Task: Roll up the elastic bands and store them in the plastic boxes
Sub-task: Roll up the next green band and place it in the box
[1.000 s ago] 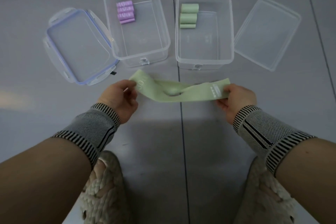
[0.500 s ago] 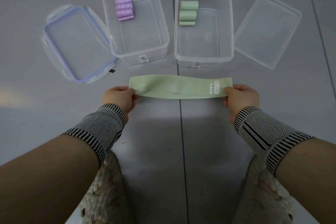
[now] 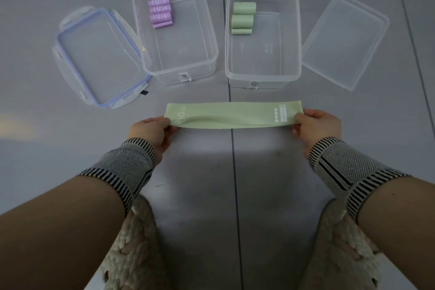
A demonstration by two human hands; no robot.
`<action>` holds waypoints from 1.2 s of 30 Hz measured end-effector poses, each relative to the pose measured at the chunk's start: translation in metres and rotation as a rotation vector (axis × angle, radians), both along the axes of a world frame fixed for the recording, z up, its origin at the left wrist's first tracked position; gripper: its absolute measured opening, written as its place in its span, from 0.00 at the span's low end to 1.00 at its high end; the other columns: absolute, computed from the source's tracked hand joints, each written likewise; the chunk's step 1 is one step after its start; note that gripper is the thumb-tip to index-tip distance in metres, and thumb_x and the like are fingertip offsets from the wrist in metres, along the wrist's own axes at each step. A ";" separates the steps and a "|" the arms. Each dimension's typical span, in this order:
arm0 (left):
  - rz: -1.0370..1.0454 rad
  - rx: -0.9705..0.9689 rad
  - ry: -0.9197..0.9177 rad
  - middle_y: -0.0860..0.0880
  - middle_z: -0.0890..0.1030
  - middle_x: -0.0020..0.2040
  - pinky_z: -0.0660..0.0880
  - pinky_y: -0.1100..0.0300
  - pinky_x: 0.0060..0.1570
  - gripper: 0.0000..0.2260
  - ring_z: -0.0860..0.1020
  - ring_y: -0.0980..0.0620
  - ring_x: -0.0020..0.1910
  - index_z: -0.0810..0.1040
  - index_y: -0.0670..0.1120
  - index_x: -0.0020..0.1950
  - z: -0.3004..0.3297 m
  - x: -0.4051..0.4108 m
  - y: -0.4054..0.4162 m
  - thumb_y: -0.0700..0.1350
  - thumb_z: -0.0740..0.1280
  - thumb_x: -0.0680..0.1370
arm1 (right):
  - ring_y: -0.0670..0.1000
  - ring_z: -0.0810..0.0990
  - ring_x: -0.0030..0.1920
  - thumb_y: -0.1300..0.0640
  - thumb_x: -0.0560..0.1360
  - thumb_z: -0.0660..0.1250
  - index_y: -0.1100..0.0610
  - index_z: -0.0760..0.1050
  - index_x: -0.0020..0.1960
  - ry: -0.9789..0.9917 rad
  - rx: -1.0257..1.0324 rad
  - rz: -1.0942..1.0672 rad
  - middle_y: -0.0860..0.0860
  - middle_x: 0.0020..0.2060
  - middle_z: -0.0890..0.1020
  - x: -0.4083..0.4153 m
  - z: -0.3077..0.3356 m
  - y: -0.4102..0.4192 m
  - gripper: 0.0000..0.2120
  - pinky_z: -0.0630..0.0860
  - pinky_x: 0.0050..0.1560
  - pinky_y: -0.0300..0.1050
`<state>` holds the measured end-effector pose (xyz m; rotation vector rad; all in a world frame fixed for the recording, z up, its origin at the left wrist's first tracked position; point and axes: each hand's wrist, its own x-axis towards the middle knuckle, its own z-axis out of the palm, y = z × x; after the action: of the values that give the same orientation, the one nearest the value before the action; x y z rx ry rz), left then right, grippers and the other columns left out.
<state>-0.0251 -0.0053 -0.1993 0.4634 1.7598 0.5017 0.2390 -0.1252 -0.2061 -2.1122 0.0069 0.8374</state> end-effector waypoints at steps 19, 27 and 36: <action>-1.333 0.626 0.660 0.46 0.73 0.62 0.68 0.53 0.60 0.14 0.71 0.44 0.60 0.77 0.46 0.61 -0.013 0.040 -0.020 0.42 0.67 0.75 | 0.55 0.69 0.60 0.53 0.75 0.66 0.57 0.73 0.62 -0.604 -0.163 1.179 0.54 0.59 0.73 -0.050 -0.006 0.020 0.17 0.65 0.61 0.44; -1.389 0.728 0.669 0.42 0.78 0.56 0.71 0.51 0.52 0.10 0.75 0.38 0.53 0.81 0.43 0.55 -0.014 0.036 -0.014 0.43 0.65 0.77 | 0.56 0.69 0.59 0.46 0.74 0.67 0.57 0.73 0.61 -0.695 -0.172 1.314 0.54 0.57 0.72 -0.065 -0.001 0.032 0.20 0.69 0.56 0.48; -1.574 0.717 0.737 0.43 0.74 0.60 0.66 0.51 0.56 0.11 0.72 0.41 0.57 0.77 0.40 0.56 -0.015 0.034 -0.009 0.45 0.60 0.80 | 0.56 0.71 0.56 0.55 0.79 0.57 0.59 0.76 0.56 -0.785 -0.175 1.436 0.54 0.52 0.76 -0.075 -0.002 0.045 0.12 0.71 0.49 0.49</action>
<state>0.0092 -0.0145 -0.2147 2.4621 1.2082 -0.2814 0.1643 -0.0803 -0.2076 -2.2654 -2.0592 0.6306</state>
